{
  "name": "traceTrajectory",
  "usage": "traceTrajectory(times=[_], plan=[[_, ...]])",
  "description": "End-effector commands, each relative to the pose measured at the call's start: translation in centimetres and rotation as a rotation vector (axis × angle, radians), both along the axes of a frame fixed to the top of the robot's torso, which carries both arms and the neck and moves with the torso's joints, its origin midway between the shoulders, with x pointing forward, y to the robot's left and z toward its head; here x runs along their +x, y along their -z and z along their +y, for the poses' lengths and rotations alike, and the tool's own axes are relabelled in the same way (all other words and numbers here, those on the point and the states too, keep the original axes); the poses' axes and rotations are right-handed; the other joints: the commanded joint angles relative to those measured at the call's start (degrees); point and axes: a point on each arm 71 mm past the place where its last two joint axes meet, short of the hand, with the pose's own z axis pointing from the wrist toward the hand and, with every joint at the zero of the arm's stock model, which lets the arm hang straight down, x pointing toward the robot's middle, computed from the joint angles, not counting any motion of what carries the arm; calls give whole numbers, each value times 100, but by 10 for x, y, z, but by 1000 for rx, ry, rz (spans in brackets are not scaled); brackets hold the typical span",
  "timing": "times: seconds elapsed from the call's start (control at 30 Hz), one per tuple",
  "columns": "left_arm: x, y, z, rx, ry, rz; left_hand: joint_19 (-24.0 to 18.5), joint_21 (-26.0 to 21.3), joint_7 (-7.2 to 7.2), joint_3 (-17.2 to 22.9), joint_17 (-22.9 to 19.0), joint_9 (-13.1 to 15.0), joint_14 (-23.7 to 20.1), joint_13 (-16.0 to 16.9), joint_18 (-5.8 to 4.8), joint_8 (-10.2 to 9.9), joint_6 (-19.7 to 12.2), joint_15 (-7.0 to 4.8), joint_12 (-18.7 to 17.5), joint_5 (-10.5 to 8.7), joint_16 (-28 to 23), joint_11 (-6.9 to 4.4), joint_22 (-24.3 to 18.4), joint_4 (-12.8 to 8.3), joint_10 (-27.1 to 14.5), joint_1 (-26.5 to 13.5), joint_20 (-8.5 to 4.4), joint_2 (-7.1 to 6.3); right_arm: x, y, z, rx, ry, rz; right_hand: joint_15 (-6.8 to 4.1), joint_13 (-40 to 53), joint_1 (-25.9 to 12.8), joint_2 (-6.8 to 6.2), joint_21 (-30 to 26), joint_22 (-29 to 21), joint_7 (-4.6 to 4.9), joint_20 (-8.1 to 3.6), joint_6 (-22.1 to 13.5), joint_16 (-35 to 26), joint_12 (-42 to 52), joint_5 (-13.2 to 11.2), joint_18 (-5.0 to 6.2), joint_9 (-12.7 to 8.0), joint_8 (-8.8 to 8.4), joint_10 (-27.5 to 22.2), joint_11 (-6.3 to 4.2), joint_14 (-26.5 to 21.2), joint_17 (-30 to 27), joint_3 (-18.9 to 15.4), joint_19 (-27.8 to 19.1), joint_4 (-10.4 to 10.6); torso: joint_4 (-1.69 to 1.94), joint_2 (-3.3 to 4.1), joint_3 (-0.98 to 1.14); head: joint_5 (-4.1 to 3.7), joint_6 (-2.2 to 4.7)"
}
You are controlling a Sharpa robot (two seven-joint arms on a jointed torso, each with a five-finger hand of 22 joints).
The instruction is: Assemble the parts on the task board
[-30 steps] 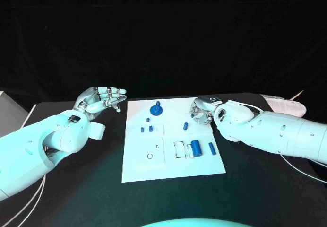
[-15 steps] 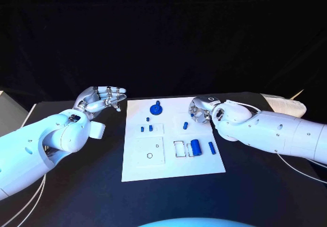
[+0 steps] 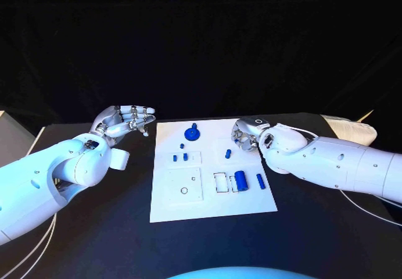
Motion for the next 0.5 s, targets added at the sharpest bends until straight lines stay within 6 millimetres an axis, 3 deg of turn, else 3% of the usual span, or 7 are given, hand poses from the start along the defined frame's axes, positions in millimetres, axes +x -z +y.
traceTrajectory(times=[0.03, 0.5], plan=[[0, -1, -1, -9, 6, 0, 19, -39, 27, -34, -11, -11, -39, 9, 93, 33, 28, -1, 25, -8, -22, 29, -11, -15, -19, 18, -8, 37, -4, 5, 5, -26, -8, -9, -46, 15, 24, 105, 29, 18, -5, -48, 38, 21, 30, -18, -39, 27, 48, 206, -145, 245, -12, 5, 6, -51, -6, -1, 1, 5, 0], [1, 0, 2, -7, 6, 4, 33, -45, 31, -47, -19, -18, -37, 7, 93, 32, 20, 0, 22, -6, -31, 34, -19, -32, -44, 45, -11, 29, -11, -11, 1, 106, -12, -178, -65, 34, 16, 99, 100, 107, -19, -68, 59, 49, 25, 15, -52, 61, 80, 265, -162, 248, 2, 38, 20, -109, -8, -5, 9, 13, 6]])
